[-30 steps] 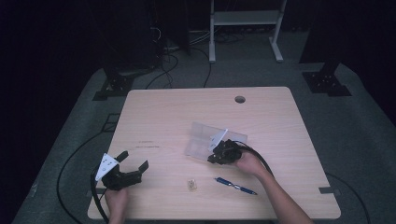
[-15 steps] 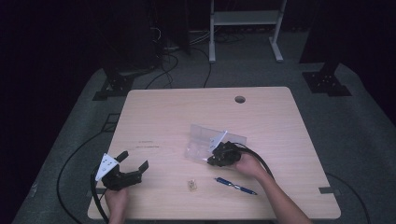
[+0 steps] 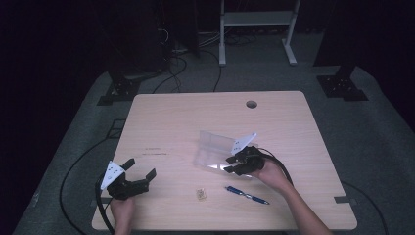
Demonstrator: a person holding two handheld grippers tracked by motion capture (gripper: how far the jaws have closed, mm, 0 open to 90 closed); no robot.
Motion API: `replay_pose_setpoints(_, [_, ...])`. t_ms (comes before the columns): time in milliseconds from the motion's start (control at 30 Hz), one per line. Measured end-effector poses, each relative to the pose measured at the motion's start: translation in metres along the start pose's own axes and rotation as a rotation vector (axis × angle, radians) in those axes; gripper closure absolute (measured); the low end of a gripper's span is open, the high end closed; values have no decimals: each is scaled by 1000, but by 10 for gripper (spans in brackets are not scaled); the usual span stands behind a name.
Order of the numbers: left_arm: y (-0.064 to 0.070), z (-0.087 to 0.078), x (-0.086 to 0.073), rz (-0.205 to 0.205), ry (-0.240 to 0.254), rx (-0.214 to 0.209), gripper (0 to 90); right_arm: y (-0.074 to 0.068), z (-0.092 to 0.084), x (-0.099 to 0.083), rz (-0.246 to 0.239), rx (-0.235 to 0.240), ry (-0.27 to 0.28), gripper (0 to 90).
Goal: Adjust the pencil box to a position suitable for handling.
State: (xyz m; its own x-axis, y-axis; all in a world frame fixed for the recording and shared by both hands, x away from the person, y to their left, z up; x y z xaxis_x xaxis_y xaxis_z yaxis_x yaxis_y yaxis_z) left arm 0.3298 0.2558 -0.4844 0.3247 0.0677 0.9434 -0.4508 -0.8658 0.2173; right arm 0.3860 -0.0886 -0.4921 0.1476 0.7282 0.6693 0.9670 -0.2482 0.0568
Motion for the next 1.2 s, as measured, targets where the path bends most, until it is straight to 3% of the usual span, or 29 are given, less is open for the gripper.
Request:
replay_pose_setpoints(600, [1,2,0,5,-4,-3,11,-10,-42,-40,75,-64,28,525])
replay_pose_setpoints(1200, [2,4,-2,4,-11,-4,11,-19,-66,-82,125,-112,18,505])
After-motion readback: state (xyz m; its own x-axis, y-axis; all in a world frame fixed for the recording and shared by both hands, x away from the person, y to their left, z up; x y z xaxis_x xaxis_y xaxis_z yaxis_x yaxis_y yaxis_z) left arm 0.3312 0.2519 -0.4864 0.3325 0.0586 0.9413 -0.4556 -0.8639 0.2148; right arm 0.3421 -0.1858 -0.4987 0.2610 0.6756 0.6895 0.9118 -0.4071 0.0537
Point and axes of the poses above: each handheld gripper's, and its own axes: z roughly forward along the jaws, x roughly out of its top, y roughly to its right, the point moved 6 cm from there along z, roughly forward along the jaws, and after that the axes turned 6 degrees about -z, right-handed, at the moved point
